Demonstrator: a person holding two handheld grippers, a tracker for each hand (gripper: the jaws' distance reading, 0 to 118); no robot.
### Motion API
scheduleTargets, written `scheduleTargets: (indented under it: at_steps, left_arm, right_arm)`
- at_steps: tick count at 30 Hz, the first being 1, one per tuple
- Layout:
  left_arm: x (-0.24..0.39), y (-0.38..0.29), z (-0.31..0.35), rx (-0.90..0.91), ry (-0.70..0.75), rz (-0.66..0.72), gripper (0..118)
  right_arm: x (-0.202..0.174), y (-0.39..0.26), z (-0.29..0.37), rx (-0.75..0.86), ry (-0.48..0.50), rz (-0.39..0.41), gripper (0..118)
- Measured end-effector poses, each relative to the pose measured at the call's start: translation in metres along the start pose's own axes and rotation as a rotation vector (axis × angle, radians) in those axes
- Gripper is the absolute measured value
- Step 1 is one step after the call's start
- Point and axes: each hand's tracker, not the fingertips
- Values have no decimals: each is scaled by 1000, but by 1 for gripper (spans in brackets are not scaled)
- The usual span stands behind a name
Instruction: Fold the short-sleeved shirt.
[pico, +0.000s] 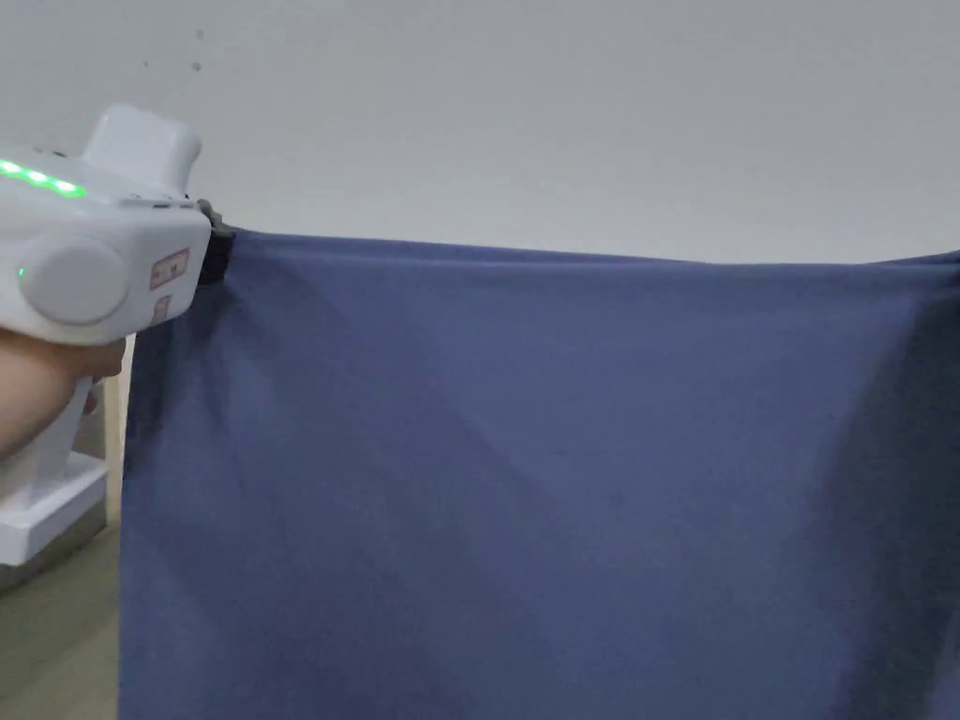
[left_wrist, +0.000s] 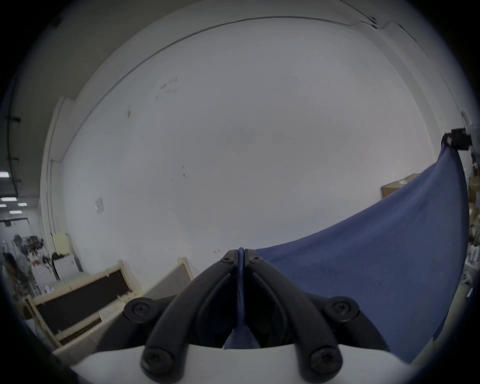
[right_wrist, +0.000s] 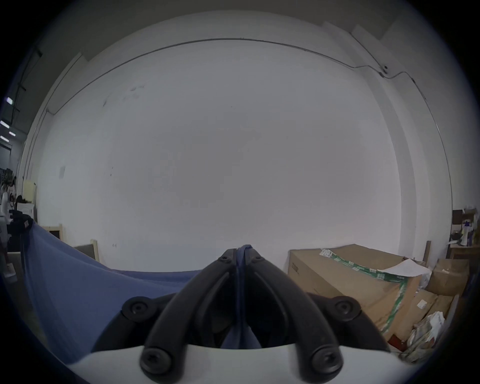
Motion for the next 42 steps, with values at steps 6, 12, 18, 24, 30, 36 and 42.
scheduleTargets:
  at_steps: [6, 12, 18, 24, 30, 36, 42]
  left_arm:
    - [15, -27, -39, 4, 25, 74, 3]
    - [42, -124, -39, -139, -31, 155, 3]
    - [74, -232, 27, -347, -91, 149, 3]
    - [90, -310, 136, -505, -170, 166, 3]
    - [81, -343, 260, -546, -184, 221, 3]
    - [71, -379, 361, -621, -203, 208, 3]
    - [88, -415, 400, -700, -244, 138, 6]
  right_arm:
    - [5, -31, -41, 30, -7, 69, 5]
    - [6, -123, -24, -49, 39, 103, 5]
    - [17, -233, 47, -234, 112, 120, 5]
    - [25, -301, 165, -376, 128, 130, 5]
    - [53, -338, 297, -491, 165, 77, 5]
    - [57, -364, 415, -592, 241, 119, 5]
    - [56, -410, 457, -731, 210, 198, 5]
